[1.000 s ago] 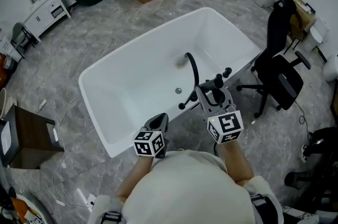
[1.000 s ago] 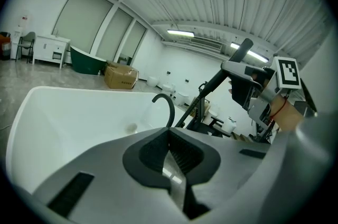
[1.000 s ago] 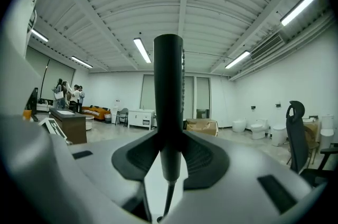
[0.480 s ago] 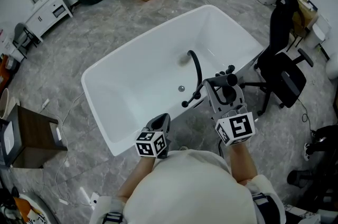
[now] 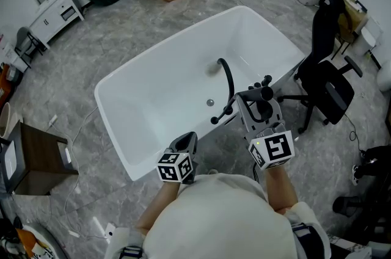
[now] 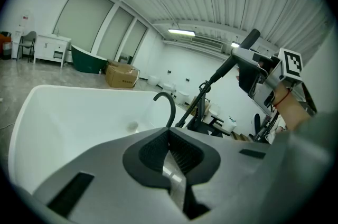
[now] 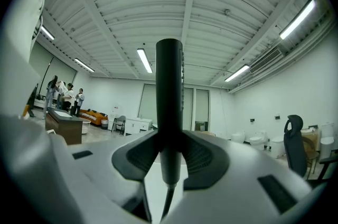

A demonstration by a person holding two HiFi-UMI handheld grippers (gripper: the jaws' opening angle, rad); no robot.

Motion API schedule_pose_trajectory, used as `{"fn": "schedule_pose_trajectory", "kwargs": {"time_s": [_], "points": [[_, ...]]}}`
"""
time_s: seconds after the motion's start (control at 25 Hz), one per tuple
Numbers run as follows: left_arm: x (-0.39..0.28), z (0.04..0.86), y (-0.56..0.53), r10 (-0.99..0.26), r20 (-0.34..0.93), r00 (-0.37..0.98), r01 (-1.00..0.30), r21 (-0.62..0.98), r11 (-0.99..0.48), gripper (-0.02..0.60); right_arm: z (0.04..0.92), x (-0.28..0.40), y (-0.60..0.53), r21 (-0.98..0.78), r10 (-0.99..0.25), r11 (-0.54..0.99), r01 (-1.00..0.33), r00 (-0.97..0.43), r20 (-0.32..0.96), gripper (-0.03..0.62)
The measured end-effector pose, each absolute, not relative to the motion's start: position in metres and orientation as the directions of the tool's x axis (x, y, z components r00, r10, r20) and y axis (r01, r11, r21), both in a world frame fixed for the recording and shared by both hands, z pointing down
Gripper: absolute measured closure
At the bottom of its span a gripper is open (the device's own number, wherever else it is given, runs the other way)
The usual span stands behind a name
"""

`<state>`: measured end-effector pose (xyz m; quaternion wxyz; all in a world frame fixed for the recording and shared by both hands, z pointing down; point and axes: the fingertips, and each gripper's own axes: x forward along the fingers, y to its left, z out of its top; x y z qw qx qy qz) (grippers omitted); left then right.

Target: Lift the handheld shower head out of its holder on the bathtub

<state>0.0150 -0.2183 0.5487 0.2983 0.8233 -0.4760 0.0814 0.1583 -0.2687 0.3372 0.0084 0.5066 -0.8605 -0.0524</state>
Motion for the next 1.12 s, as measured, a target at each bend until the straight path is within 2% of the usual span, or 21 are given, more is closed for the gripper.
{"fn": "schedule_pose_trajectory", "kwargs": {"time_s": [1.12], "points": [[0.0129,0.5495,-0.2105,-0.740,0.415,0.529,-0.831,0.431,-0.352,0.561,0.3430,0.1567,-0.2616,0.098,-0.878,0.474,-0.875,-0.478,-0.030,0.450]]}}
